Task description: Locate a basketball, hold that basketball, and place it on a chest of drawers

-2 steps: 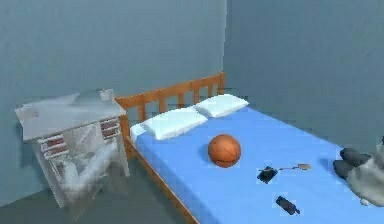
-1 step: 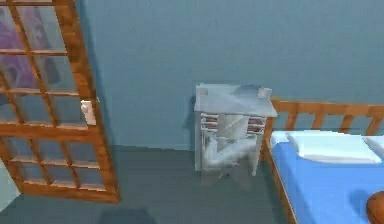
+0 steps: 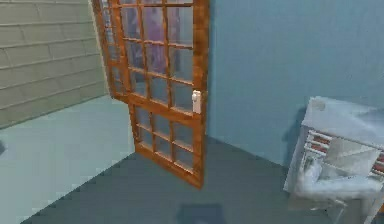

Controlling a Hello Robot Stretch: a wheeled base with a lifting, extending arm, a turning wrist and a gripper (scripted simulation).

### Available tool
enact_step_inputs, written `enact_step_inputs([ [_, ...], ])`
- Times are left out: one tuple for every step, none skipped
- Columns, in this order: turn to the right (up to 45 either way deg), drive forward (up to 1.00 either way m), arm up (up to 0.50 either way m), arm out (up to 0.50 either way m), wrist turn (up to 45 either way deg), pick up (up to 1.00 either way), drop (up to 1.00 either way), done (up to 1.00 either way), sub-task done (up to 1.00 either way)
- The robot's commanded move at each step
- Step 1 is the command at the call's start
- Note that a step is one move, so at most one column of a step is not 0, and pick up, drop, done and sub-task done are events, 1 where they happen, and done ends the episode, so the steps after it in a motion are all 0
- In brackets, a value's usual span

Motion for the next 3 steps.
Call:
enact_step_inputs([
  [45.0, 0.00, 0.00, 0.00, 0.0, 0.00, 0.00, 0.00, 0.00],
  [9.0, 0.00, 0.00, 0.00, 0.0, 0.00, 0.00, 0.00, 0.00],
  [0.0, 0.75, 0.00, 0.00, 0.0, 0.00, 0.00, 0.00, 0.00],
])
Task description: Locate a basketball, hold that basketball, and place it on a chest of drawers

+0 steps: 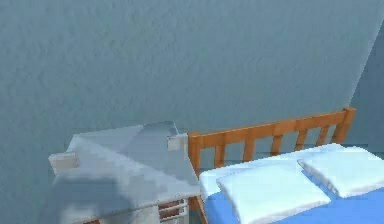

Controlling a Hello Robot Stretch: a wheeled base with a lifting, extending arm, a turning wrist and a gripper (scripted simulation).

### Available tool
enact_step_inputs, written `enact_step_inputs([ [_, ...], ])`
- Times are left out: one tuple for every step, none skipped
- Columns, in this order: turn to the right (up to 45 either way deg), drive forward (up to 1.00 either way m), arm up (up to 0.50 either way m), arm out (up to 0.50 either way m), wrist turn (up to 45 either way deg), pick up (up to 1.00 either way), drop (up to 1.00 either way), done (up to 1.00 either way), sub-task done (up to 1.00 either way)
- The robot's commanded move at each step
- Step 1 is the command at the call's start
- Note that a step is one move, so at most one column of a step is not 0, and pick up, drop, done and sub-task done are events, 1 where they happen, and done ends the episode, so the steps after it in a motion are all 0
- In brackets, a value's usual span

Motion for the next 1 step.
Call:
enact_step_inputs([
  [-21.0, 0.00, 0.00, 0.00, 0.0, 0.00, 0.00, 0.00, 0.00],
])
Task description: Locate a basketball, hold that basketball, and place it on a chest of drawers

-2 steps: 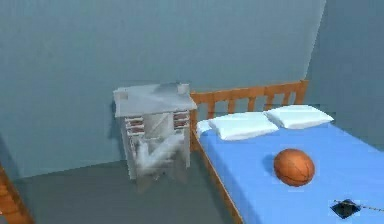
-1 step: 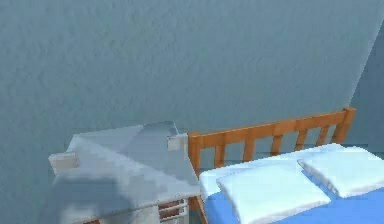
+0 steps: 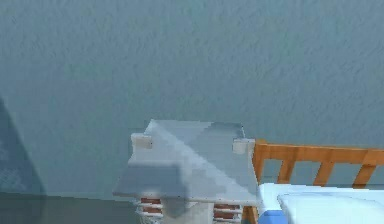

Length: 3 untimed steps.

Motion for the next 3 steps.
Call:
enact_step_inputs([
  [0.0, 0.00, 0.50, 0.00, 0.0, 0.00, 0.00, 0.00, 0.00],
  [0.0, 0.00, 0.12, 0.00, 0.0, 0.00, 0.00, 0.00, 0.00],
  [0.0, 0.00, 0.00, 0.28, 0.0, 0.00, 0.00, 0.00, 0.00],
])
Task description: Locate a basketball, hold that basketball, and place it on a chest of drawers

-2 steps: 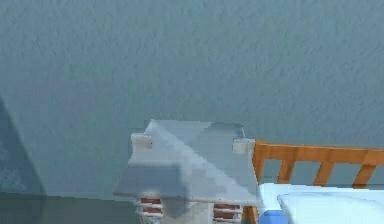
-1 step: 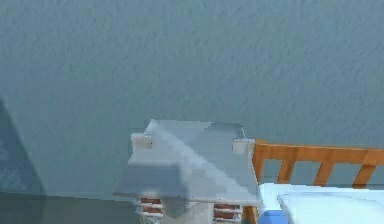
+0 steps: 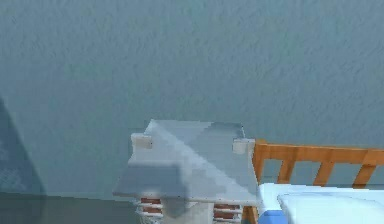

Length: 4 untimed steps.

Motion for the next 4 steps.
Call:
enact_step_inputs([
  [0.0, 0.00, 0.00, 0.00, 45.0, 0.00, 0.00, 0.00, 0.00],
  [0.0, 0.00, 0.00, 0.00, 45.0, 0.00, 0.00, 0.00, 0.00],
  [0.0, 0.00, 0.00, 0.00, 45.0, 0.00, 0.00, 0.00, 0.00],
  [0.0, 0.00, 0.00, 0.00, 27.0, 0.00, 0.00, 0.00, 0.00],
])
